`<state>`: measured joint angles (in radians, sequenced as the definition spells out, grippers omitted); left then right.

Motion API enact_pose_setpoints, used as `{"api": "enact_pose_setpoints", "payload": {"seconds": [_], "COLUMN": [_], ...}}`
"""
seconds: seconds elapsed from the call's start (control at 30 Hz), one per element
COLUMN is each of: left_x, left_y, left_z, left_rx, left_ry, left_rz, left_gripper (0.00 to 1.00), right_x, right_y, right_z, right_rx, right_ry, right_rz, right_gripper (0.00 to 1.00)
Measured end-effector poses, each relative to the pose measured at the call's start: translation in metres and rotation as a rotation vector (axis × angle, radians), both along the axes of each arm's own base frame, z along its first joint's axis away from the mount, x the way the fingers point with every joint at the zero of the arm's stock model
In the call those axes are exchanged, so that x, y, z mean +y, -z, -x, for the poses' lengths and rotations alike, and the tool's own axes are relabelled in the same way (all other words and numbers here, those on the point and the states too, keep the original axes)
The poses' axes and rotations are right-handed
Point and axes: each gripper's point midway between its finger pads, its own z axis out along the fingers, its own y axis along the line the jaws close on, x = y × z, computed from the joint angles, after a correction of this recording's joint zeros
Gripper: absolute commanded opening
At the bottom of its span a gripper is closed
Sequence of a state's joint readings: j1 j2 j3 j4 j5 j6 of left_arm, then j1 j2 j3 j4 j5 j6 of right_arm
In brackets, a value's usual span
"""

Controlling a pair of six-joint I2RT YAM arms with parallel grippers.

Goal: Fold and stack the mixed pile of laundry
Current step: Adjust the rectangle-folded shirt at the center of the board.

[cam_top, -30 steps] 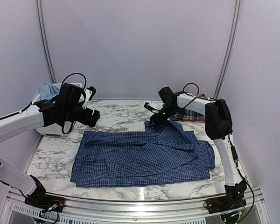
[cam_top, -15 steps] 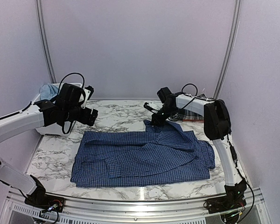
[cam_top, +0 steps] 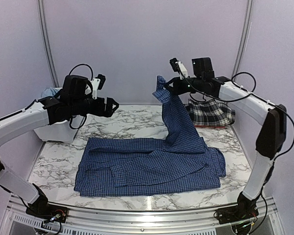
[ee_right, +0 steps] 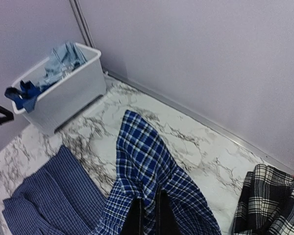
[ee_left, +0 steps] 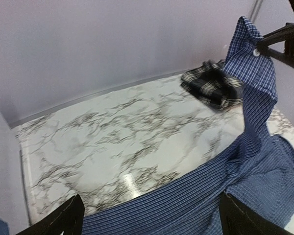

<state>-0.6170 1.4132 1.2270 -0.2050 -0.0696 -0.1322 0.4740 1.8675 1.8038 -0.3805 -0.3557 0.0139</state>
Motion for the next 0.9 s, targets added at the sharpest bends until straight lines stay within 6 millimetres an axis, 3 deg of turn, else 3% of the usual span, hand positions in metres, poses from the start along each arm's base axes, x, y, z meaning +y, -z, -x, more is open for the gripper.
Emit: {"api": "enact_pose_setpoints", "payload": {"seconds": [0.1, 0.3, 0.4, 0.5, 0.73, 0.9], "left_x": [-0.030, -0.093, -0.119, -0.140, -0.181, -0.204], "left_y": [-0.014, -0.024, -0.018, -0.008, 0.001, -0.012], "left_z": [0.007, 0.028, 0.037, 0.045, 0.057, 0.060], "left_rx": [-0.013, -0.005, 0.024, 0.058, 0.090, 0.072], "left_ry": [0.094, 0.295, 0.380, 0.449, 0.573, 0.655], "left_rz": [0.110, 0.268, 0.303, 0.317, 0.322, 0.342], "left_gripper": [0.99, 0.99, 0.99, 0.99, 0.99, 0.93], "right_x": [-0.006, -0.014, -0.016, -0.017, -0.011, -0.009], "right_y": [-0.006, 0.045, 0.055, 0.046, -0.006, -0.010], "right_z": [0.023, 0.062, 0.083, 0.104, 0.134, 0.145], "right_rx": [0.006, 0.129, 0.152, 0.131, 0.003, -0.012], "right_ry": [0.009, 0.019, -0.004, -0.035, -0.126, -0.165], "right_rz": [-0.098, -0.170, -0.203, -0.245, -0.356, -0.374], "right_gripper": [0.00, 0.00, 0.00, 0.00, 0.00, 0.00]}}
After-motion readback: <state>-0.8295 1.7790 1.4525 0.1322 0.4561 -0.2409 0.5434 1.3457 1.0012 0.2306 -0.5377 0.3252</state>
